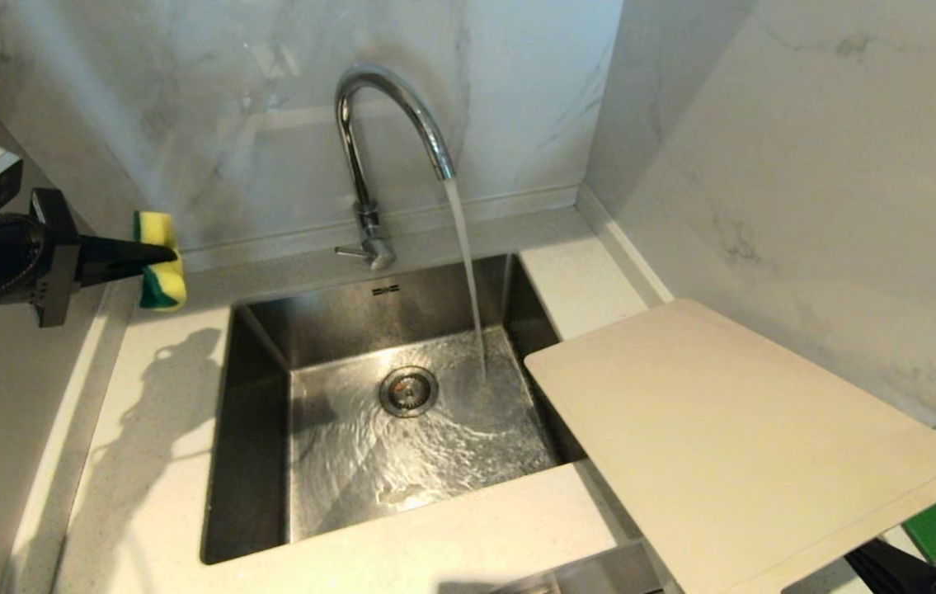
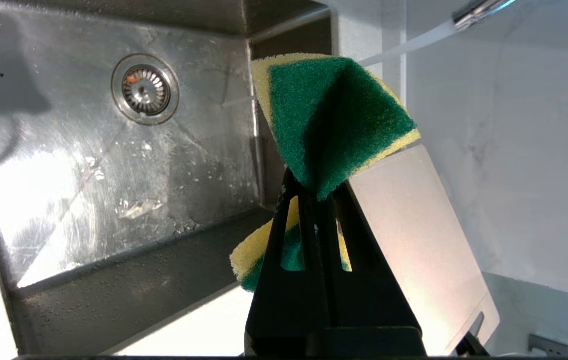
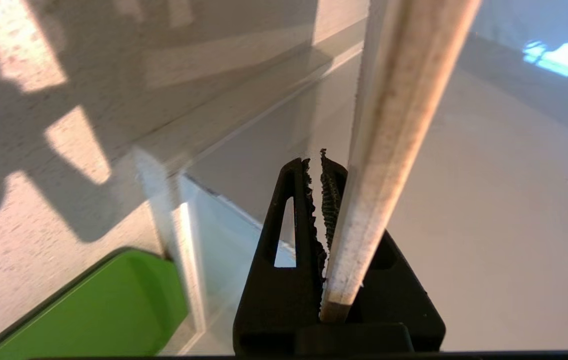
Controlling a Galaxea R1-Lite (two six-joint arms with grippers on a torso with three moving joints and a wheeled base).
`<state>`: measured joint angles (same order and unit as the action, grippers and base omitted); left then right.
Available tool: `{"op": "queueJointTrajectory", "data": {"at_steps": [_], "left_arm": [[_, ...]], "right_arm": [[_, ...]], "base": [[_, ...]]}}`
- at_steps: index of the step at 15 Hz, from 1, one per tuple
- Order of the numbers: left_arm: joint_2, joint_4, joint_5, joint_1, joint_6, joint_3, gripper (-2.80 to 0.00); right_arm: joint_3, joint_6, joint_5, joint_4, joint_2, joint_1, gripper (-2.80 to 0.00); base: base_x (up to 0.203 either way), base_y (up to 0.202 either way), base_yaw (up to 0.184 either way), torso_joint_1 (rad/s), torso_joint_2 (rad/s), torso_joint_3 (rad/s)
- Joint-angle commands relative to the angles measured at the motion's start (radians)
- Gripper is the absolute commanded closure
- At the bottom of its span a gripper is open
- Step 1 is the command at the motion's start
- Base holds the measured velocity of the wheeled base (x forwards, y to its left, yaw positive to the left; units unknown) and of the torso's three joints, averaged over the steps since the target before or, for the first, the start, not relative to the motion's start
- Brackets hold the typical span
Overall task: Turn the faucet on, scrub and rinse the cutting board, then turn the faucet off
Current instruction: Put down the cutting board
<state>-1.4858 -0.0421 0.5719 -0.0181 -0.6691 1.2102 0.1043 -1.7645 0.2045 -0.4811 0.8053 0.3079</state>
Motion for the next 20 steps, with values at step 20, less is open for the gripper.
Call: {"op": "queueJointTrajectory", "data": {"at_steps": [20], "left_arm": [[-0.044,0.084,0.003,-0.005,-0.010,-0.020,0.00]], "right_arm": [[0.139,0.180,0.010,-0.073,0.386,-0.001,0.00]], "base": [[0.000,0.000,0.000,0.000,0.00,0.000]]}}
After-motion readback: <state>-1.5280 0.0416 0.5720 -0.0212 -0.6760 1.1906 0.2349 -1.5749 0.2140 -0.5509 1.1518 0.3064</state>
